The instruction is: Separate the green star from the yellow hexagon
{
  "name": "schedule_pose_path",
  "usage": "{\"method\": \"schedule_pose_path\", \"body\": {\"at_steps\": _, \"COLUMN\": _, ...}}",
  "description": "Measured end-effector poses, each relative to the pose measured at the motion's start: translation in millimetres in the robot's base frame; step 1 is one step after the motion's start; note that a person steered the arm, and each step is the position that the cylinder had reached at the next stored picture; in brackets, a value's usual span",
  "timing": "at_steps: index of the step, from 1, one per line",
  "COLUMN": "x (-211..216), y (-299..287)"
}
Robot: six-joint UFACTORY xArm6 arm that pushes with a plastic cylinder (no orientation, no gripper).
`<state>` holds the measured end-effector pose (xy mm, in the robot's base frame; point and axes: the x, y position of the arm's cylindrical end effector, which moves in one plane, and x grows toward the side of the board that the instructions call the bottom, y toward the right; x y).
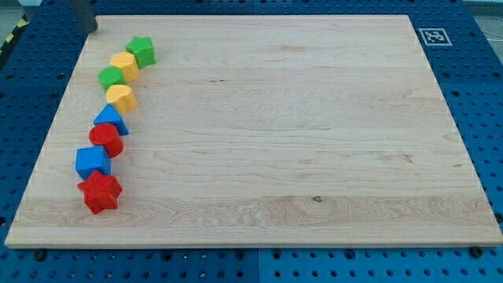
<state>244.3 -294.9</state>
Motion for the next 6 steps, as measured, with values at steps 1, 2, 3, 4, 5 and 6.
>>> {"method": "schedule_pose_path", "body": {"at_steps": 1, "x": 35.4, "y": 18.3}}
{"method": "schedule_pose_path", "body": {"at_steps": 2, "x": 50.6, "y": 47.1}}
{"method": "schedule_pose_path", "body": {"at_steps": 3, "x": 50.9, "y": 105.9}}
{"method": "schedule_pose_path", "body": {"at_steps": 4, "x": 50.9, "y": 177.0}}
{"method": "schedule_pose_path", "body": {"at_steps": 5, "x": 51.6, "y": 198.1}}
{"method": "schedule_pose_path", "body": {"at_steps": 6, "x": 68.2, "y": 160.7}}
